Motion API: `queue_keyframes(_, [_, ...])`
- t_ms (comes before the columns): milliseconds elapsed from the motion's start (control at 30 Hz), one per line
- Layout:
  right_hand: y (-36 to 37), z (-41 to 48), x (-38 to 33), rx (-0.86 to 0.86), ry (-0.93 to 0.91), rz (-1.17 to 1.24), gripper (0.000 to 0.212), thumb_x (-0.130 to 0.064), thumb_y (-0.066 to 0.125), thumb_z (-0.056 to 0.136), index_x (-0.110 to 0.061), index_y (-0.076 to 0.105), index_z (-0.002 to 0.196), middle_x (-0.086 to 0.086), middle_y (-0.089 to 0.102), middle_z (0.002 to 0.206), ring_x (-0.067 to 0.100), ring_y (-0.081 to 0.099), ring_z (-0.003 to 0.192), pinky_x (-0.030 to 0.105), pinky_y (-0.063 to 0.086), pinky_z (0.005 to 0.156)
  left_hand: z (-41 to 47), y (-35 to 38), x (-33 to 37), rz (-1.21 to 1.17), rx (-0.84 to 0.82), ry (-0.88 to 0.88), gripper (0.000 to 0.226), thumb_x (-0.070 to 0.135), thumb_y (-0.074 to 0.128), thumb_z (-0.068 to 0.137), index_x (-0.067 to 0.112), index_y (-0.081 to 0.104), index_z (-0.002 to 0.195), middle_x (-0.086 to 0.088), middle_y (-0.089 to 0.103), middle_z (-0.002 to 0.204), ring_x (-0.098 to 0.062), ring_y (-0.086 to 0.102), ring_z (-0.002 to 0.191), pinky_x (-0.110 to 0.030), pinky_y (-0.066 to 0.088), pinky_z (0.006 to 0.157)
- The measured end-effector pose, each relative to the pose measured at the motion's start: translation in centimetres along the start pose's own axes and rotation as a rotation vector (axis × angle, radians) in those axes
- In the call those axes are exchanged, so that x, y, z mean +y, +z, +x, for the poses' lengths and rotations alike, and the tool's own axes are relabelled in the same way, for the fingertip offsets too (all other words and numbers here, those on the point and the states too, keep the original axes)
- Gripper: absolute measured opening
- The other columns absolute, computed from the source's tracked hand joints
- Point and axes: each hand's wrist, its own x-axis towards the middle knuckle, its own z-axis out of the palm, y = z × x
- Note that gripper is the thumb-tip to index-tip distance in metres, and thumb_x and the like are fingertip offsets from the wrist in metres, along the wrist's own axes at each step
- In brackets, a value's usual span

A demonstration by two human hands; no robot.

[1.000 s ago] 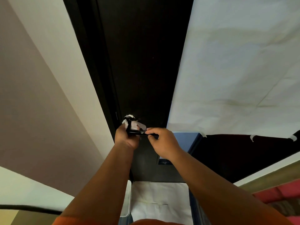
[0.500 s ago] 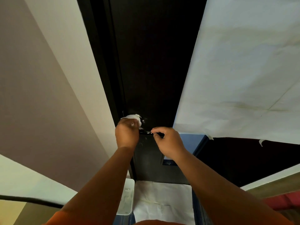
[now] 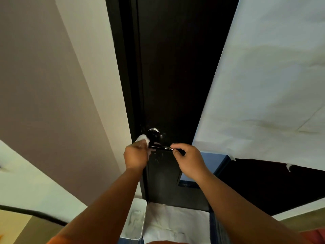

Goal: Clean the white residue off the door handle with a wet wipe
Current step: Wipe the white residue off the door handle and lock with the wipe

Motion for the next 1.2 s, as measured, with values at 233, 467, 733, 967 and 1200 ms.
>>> queue_keyframes(233, [3.1,-1.8,0.5,0.432,0.115,0.202,0.034,-0.007,0.059,0.098,-0.023,0.054,0.127,-0.006,0.056,0.125,0.008,0.055,0.113,0.009,0.044,0.086,-3.1,-1.7,-2.6,-0.236,-0.267,-0.286,0.014,0.013,0.059,0.100,0.004,0.065,0.091,-0.017,0.066,0.086,-0.022,0.063,0.066,-0.035,0.054,0.065])
queue_keyframes(467, [3.5,-1.4,1.1,-0.205,0.521,0.406,0.025,-0.034,0.059,0.099,-0.032,0.059,0.124,0.003,0.070,0.112,0.020,0.072,0.097,0.046,0.061,0.089,-3.9,-1.5,0.1,-0.064,-0.638,-0.114,0.015,0.019,0.067,0.096,0.017,0.080,0.104,-0.005,0.080,0.094,-0.016,0.077,0.087,-0.034,0.062,0.082])
queue_keyframes(733, [5.4,-0.2,-0.2,-0.055,0.578,0.746,0.016,-0.004,0.069,0.089,-0.013,0.072,0.102,0.013,0.072,0.109,0.027,0.070,0.103,0.041,0.061,0.089,-1.9,-3.3,1.0,0.009,-0.479,-0.097,0.013,0.012,0.068,0.095,0.021,0.078,0.093,-0.002,0.078,0.093,-0.015,0.072,0.084,-0.022,0.055,0.070])
queue_keyframes(967, [8.1,2.0,-0.3,0.005,0.673,1.336,0.016,0.000,0.056,0.095,-0.005,0.068,0.104,0.016,0.070,0.106,0.026,0.068,0.098,0.039,0.053,0.093,0.6,-4.0,3.2,-0.012,-0.327,-0.018,0.013,0.020,0.062,0.099,0.016,0.075,0.096,-0.008,0.077,0.089,-0.020,0.069,0.069,-0.029,0.053,0.063])
queue_keyframes(1200, [9.7,2.9,-1.5,-0.099,0.520,1.565,0.035,-0.010,0.042,0.101,-0.007,0.077,0.101,0.017,0.074,0.105,0.028,0.072,0.092,0.046,0.054,0.092,1.7,-3.5,3.3,0.254,-0.363,0.144,0.011,0.018,0.071,0.089,0.025,0.078,0.094,0.001,0.078,0.084,-0.016,0.074,0.067,-0.029,0.060,0.072])
